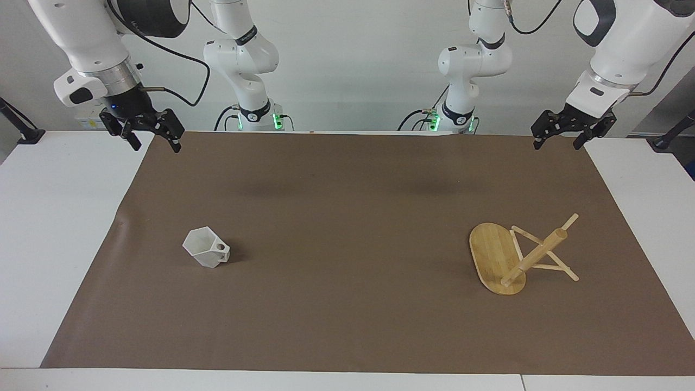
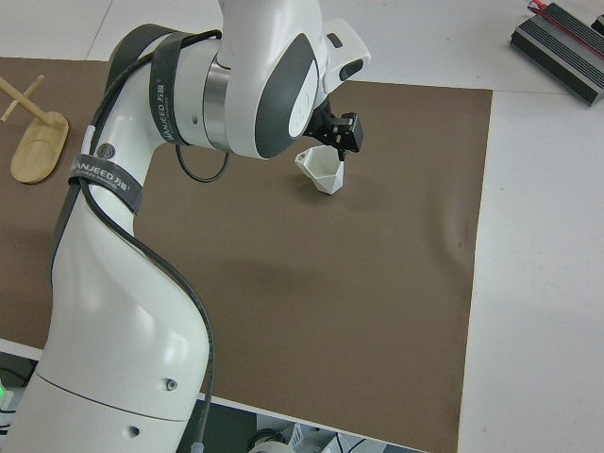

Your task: Hang cup on rack

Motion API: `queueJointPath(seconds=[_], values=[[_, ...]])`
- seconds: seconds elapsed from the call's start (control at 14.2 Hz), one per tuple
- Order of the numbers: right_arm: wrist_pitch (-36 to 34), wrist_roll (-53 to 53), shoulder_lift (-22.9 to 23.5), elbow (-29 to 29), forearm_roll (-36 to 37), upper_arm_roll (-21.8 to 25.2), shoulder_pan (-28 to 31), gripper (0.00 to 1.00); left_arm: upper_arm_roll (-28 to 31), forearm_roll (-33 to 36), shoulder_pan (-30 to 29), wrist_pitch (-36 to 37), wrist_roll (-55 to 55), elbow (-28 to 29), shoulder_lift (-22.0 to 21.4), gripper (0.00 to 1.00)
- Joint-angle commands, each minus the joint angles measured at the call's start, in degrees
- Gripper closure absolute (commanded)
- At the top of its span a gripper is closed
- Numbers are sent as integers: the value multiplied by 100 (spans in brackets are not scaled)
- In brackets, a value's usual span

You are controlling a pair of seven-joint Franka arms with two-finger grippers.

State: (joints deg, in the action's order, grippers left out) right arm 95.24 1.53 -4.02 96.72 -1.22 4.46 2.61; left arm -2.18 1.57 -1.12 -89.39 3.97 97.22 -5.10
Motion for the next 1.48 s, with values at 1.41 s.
queueJointPath(seconds=[1.41], values=[[1505, 173, 841, 172, -10, -42, 117, 0, -28, 89, -46, 44, 8, 87, -87, 0]])
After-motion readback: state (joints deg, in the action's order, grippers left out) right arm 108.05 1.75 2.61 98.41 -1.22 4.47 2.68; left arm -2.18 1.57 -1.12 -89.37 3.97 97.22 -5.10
